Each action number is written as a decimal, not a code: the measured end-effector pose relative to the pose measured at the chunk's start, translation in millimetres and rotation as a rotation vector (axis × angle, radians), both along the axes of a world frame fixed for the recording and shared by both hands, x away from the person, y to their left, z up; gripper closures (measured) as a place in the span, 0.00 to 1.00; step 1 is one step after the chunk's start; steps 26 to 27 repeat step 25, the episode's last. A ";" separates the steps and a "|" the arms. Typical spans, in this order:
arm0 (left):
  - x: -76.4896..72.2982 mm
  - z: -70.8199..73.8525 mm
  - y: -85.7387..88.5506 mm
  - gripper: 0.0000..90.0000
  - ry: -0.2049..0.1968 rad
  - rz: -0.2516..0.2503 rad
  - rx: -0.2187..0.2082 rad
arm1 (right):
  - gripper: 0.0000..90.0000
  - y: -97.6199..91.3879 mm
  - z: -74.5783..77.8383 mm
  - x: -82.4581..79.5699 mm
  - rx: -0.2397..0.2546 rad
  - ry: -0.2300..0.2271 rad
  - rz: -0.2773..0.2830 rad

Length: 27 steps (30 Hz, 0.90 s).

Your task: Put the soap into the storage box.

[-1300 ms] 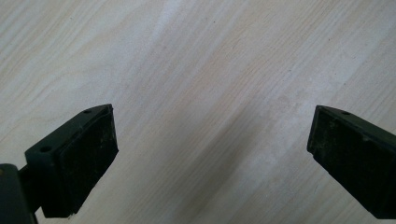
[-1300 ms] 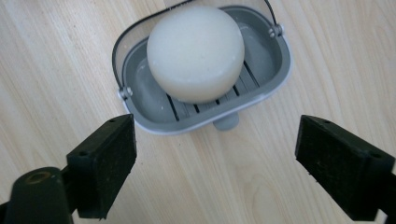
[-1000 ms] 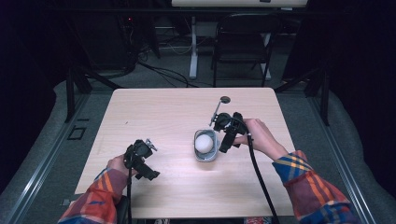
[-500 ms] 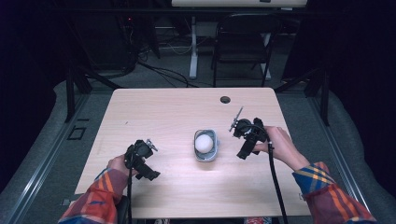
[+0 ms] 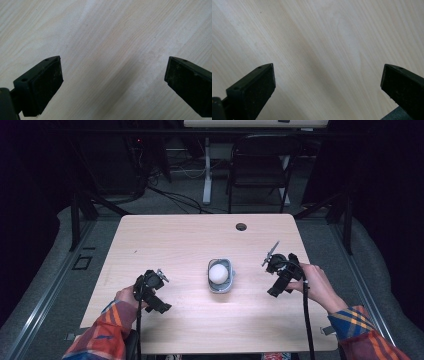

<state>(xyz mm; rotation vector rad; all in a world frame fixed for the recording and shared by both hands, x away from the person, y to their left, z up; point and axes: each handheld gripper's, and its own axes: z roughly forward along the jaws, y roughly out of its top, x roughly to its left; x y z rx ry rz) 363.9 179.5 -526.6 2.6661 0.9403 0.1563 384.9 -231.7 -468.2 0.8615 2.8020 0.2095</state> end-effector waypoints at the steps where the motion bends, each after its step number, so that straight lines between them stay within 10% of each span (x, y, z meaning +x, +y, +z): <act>1: -0.1 -0.3 -0.1 0.02 0.003 0.005 -0.003 | 0.00 -4.5 -3.6 -4.3 -0.010 0.001 -0.002; 27: 0.8 -0.2 -0.3 0.02 0.011 -0.006 -0.002 | 0.00 -41.8 -76.7 -24.7 -0.098 0.108 -0.101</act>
